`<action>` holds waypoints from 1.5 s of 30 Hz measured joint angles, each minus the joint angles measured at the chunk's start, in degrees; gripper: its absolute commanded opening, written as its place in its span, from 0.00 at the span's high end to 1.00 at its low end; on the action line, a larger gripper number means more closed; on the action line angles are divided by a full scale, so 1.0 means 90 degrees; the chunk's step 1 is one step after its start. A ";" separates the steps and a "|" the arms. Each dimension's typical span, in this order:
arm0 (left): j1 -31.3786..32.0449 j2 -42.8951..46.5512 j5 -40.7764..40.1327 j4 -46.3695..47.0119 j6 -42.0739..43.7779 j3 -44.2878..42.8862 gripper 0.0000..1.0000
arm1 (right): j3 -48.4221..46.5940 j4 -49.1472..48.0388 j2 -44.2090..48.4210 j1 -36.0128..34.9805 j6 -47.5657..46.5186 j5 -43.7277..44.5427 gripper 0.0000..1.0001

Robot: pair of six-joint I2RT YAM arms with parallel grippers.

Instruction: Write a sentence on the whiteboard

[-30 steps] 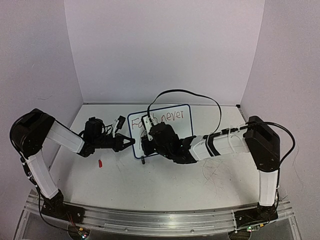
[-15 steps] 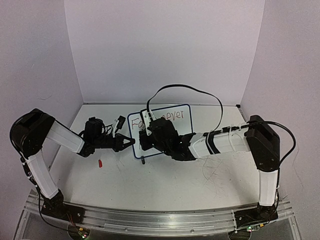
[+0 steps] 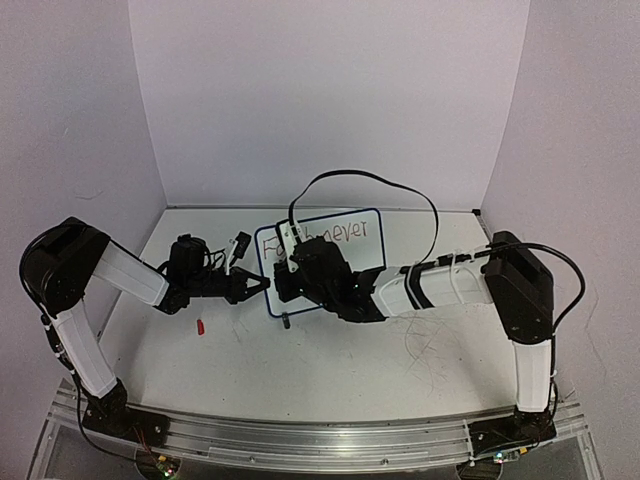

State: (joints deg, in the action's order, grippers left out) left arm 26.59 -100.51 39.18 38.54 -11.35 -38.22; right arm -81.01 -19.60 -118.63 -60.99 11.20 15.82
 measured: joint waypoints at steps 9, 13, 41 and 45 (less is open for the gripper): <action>0.0000 0.0000 -0.0043 -0.0005 0.0000 0.0000 1.00 | -0.0036 0.0100 -0.0015 -0.0023 0.0098 0.0347 1.00; 0.0000 0.0000 -0.0037 -0.0005 0.0002 0.0000 1.00 | 0.0077 0.0089 0.0058 -0.0061 0.0143 0.0668 1.00; 0.0045 0.0000 -0.0026 -0.0010 0.0075 0.0000 1.00 | 0.1130 -0.0383 0.0882 0.0270 0.0219 -0.0253 1.00; 0.0049 0.0000 -0.0029 -0.0010 0.0078 0.0000 1.00 | 0.1104 -0.0377 0.0874 0.0270 0.0253 -0.0253 1.00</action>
State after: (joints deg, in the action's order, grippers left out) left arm 27.03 -100.51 38.92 38.46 -10.66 -38.22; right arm -71.08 -22.99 -110.76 -58.57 13.48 13.54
